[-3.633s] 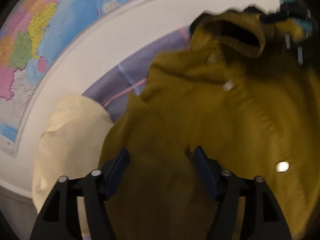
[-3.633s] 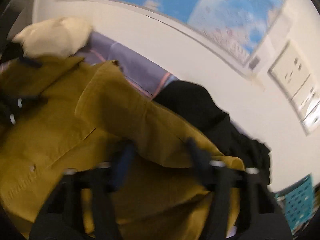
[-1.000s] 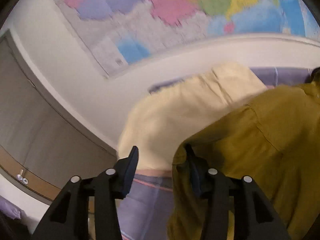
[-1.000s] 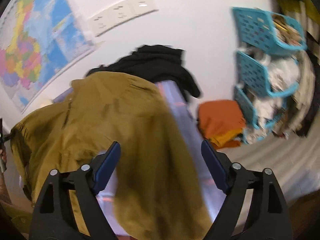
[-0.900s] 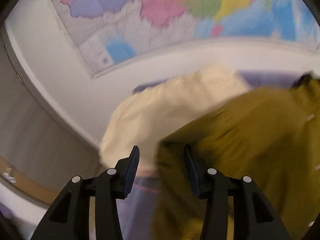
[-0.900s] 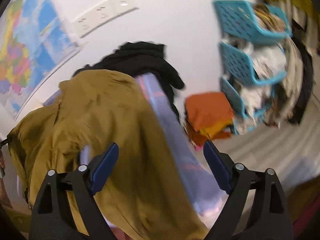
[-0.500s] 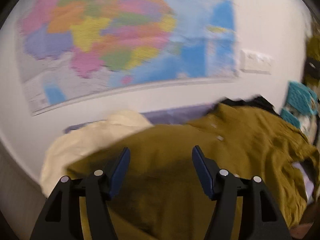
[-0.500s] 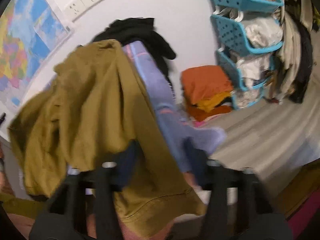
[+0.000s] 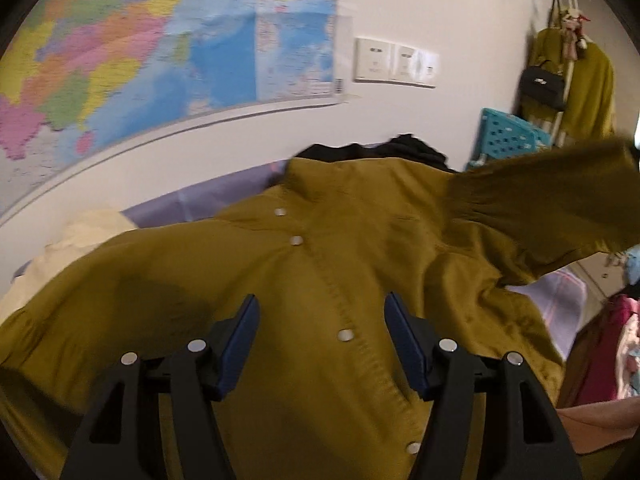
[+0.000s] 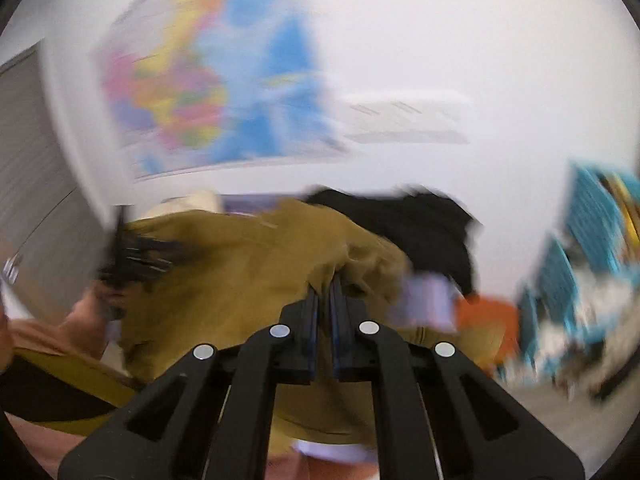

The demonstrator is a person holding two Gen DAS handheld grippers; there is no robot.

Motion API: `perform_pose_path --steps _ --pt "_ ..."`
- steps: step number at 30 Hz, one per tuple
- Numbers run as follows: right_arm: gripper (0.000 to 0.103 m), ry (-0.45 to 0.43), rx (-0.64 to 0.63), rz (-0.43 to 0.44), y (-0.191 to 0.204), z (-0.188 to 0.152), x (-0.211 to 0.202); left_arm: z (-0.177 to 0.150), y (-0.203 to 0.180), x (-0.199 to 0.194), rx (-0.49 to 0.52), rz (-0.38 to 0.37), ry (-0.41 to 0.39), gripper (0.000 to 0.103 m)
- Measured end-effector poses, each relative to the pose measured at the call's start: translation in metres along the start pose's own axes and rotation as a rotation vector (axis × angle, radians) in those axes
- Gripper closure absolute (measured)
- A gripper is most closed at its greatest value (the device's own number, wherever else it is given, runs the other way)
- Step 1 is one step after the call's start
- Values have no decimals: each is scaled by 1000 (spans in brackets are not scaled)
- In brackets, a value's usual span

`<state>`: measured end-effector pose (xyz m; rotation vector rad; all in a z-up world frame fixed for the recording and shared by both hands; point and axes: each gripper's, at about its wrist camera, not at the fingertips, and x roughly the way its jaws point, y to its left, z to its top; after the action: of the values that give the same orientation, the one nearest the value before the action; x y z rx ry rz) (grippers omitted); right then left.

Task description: Fold large clothes

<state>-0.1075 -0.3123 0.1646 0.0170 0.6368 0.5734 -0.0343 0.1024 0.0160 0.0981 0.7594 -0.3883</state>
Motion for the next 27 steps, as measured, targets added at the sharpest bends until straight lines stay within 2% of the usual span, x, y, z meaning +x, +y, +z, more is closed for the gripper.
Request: perform_pose_path --steps 2,5,7,10,13,16,17,18,19,24,26,27 --pt "97 9 -57 68 26 25 20 0 -3 2 0 -31 -5 41" --pt "97 51 -125 187 68 54 73 -2 -1 -2 -7 -64 -25 40" --pt "97 111 -160 260 92 65 123 -5 7 -6 -28 -85 -38 39" --pt "97 198 -130 351 109 71 195 -13 25 -12 -74 -117 -52 39" --pt "96 286 -36 390 111 62 261 -24 45 -15 -114 -127 -46 39" --pt "87 392 37 350 108 44 319 -33 52 -11 -117 -88 -14 39" --pt "73 421 41 339 106 39 330 -35 53 -9 -115 -76 -3 39" --pt "51 433 67 322 100 35 338 -37 53 -5 -113 -71 14 39" --pt "48 419 75 308 96 34 336 -39 52 -1 -107 -75 28 39" --pt "46 309 100 304 66 30 293 -41 38 17 -57 -115 64 32" --pt "46 309 106 301 57 18 283 -39 30 25 -32 -127 70 32" --pt "46 342 116 300 53 4 283 -38 27 29 -26 -137 74 32"
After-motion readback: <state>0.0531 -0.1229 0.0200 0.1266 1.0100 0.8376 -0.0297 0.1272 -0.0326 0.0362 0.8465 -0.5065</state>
